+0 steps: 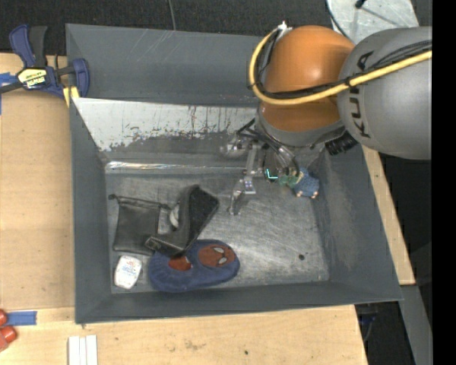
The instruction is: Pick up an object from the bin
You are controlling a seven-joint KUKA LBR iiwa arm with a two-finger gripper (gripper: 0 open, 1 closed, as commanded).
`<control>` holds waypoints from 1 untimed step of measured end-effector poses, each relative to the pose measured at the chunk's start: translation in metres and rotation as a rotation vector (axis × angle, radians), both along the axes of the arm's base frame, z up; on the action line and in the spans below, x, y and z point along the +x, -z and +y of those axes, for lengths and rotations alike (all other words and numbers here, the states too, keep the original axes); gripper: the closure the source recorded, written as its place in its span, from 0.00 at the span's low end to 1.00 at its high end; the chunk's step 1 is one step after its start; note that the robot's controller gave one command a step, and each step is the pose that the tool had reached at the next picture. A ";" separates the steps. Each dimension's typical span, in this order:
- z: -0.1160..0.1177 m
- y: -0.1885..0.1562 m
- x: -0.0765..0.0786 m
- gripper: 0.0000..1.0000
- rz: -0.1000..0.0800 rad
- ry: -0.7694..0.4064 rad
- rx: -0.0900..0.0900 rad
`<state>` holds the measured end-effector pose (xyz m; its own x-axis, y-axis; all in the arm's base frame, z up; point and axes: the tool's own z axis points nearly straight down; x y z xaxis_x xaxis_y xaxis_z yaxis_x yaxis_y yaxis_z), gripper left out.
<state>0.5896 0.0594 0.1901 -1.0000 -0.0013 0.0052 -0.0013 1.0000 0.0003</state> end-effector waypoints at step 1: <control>0.051 0.094 -0.016 0.00 -0.021 -0.217 0.002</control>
Offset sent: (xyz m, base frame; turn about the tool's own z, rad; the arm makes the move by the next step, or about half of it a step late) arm -0.0250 0.0608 -0.1201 -0.2414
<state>0.5731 0.1103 0.0964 -0.9761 -0.2169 -0.0154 -0.2170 0.9762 -0.0001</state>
